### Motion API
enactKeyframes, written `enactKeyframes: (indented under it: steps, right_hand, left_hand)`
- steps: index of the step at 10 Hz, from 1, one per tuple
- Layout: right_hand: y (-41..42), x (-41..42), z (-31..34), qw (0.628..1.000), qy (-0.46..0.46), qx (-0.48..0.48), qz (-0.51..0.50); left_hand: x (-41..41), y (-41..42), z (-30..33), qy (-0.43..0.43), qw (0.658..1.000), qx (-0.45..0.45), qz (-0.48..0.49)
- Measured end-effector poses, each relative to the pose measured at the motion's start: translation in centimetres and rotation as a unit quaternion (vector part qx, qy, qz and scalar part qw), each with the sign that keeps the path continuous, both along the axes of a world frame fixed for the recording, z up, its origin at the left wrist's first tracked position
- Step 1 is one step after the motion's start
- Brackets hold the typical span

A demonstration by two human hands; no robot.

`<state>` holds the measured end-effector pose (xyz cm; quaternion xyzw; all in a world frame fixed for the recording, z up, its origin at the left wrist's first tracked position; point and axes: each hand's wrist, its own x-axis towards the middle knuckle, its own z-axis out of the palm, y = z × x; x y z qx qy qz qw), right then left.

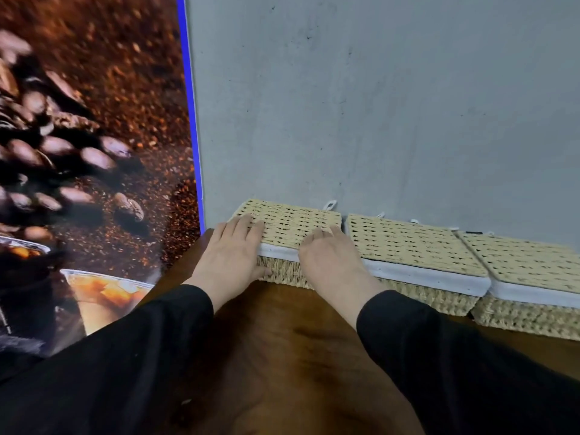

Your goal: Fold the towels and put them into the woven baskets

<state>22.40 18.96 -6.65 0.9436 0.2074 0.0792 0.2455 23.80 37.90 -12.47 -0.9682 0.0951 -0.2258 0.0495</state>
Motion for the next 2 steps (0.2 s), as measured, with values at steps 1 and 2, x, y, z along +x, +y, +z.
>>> enactKeyframes:
  steps: [1, 2]
  right_hand:
    - [-1.1, -0.4, -1.4, 0.997, 0.001, 0.071, -0.006]
    - [-3.6, -1.6, -0.4, 0.986, 0.009, 0.168, 0.018]
  left_hand:
    - [0.1, 0.2, 0.2, 0.042, 0.999, -0.017, 0.004]
    - [-0.8, 0.1, 1.9, 0.072, 0.997, -0.035, 0.007]
